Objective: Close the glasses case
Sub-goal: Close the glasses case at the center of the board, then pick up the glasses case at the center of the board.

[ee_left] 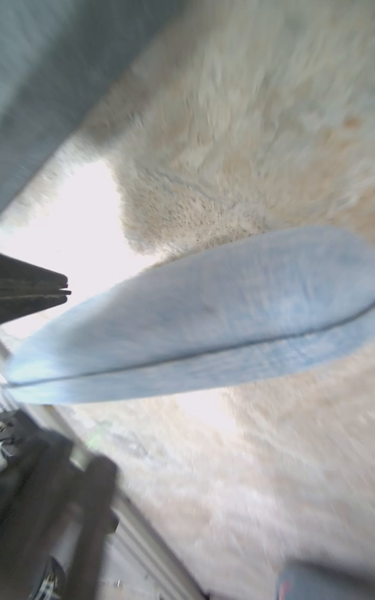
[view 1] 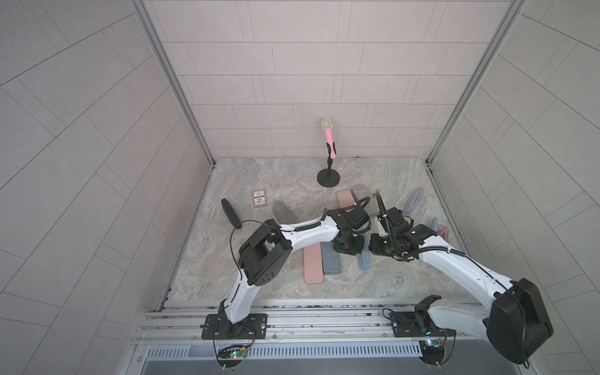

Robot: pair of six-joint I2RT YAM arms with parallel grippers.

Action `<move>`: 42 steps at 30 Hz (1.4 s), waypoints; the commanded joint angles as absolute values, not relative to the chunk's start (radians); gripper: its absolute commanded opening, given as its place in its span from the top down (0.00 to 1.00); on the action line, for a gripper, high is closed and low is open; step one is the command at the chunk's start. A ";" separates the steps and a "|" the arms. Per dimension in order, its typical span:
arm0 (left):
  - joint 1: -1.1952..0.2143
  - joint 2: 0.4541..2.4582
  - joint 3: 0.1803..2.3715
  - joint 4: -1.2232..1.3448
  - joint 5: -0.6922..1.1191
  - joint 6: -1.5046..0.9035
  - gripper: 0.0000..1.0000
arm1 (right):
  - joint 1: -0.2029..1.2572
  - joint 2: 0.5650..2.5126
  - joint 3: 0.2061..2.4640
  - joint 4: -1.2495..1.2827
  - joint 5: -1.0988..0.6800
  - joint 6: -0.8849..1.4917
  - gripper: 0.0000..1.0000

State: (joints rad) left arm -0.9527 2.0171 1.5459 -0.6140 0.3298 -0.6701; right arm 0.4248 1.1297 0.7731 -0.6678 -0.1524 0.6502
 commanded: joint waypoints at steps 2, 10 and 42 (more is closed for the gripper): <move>-0.887 1.886 1.505 -0.636 0.274 -0.635 0.96 | 0.421 1.037 0.785 -0.795 0.079 0.718 0.55; -0.812 1.746 1.413 -0.640 0.260 -0.611 0.88 | 0.320 1.036 0.825 -0.920 0.223 0.779 0.35; -0.650 1.700 1.233 -0.541 0.374 -0.590 0.86 | -0.297 1.495 0.967 -0.783 0.144 0.571 0.39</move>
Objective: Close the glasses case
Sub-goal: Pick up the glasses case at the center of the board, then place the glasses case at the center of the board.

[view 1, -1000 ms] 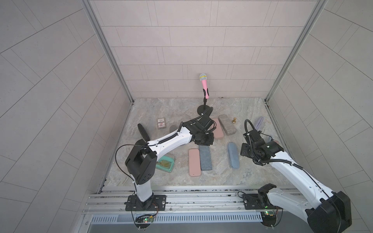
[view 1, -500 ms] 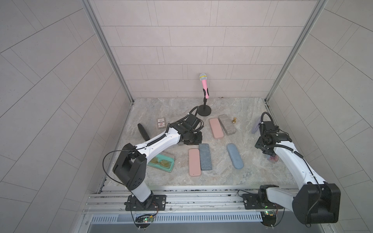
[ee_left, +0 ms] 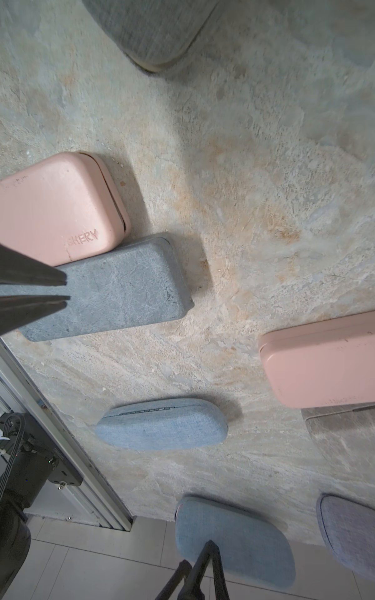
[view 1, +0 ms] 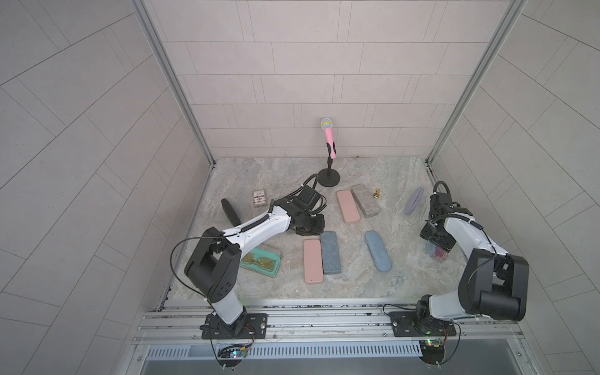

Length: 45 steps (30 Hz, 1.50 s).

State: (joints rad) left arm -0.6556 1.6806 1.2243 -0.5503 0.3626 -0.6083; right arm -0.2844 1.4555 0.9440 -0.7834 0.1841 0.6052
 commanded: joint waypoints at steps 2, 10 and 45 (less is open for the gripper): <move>-0.650 1.707 1.231 -0.535 0.381 -0.594 0.86 | -0.299 1.516 0.970 -0.771 0.137 0.562 0.46; -0.650 1.734 1.237 -0.520 0.390 -0.601 0.87 | -0.299 1.530 0.969 -0.768 0.125 0.527 0.91; -0.512 1.690 1.144 -0.527 0.367 -0.638 0.87 | 0.628 1.611 1.286 -0.923 0.220 0.703 0.98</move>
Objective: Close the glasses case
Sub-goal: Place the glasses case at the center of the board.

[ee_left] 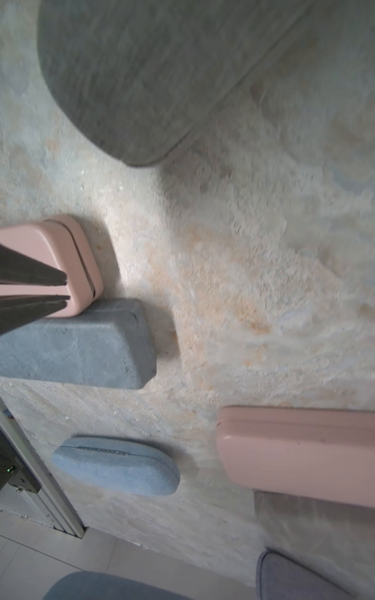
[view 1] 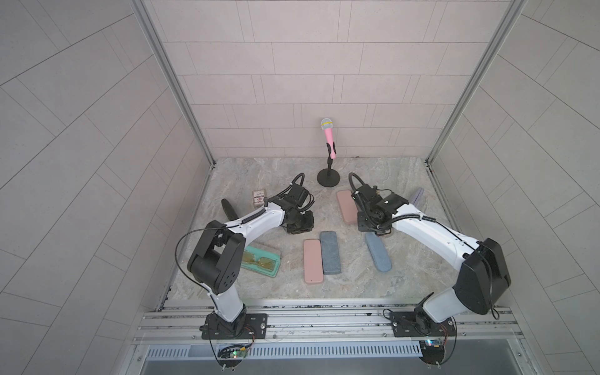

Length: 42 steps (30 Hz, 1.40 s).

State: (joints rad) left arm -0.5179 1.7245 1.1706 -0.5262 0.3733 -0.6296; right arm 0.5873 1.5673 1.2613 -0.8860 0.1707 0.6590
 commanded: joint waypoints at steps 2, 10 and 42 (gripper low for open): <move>-0.511 1.681 1.130 -0.524 0.364 -0.643 0.87 | 0.667 1.640 1.292 -0.922 0.221 0.722 0.98; -0.511 1.649 1.090 -0.514 0.355 -0.658 0.87 | 0.802 1.639 1.206 -0.892 0.226 0.829 0.97; -0.512 1.641 1.066 -0.511 0.352 -0.663 0.87 | 0.912 1.612 1.164 -0.895 0.208 0.891 0.61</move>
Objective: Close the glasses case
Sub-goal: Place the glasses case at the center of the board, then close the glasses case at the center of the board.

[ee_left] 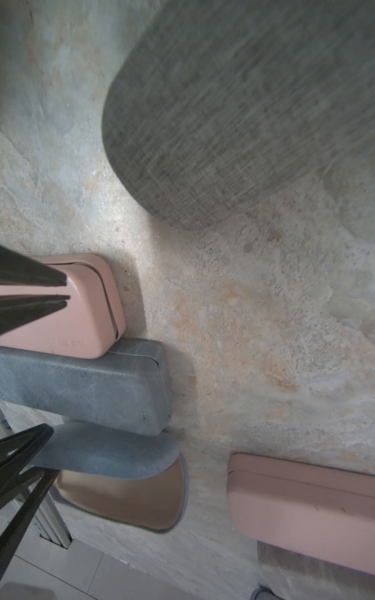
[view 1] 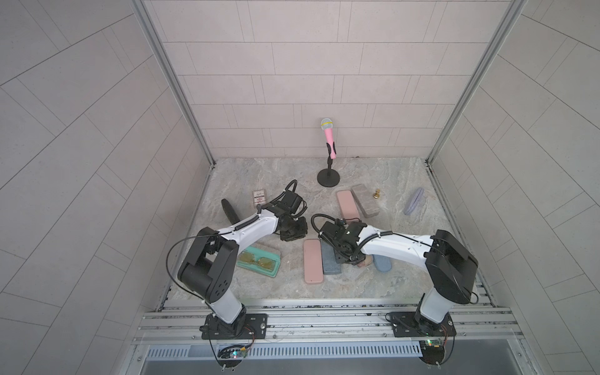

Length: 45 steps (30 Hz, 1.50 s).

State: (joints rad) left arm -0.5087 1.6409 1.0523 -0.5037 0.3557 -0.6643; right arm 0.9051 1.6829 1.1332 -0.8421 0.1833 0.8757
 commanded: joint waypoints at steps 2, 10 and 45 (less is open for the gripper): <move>-0.515 1.646 1.071 -0.512 0.353 -0.663 0.87 | 0.911 1.574 1.170 -0.907 0.209 0.888 0.58; -0.597 1.677 1.087 -0.514 0.338 -0.697 0.98 | 0.891 1.477 1.165 -0.960 0.311 0.859 0.70; -0.888 1.927 1.285 -0.488 0.319 -0.810 1.00 | 0.477 1.581 1.000 -0.700 0.003 0.609 1.00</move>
State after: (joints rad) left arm -0.8783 1.8927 1.2789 -0.4583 0.3344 -0.7971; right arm 0.4812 1.5688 1.0107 -0.7170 0.0299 0.6247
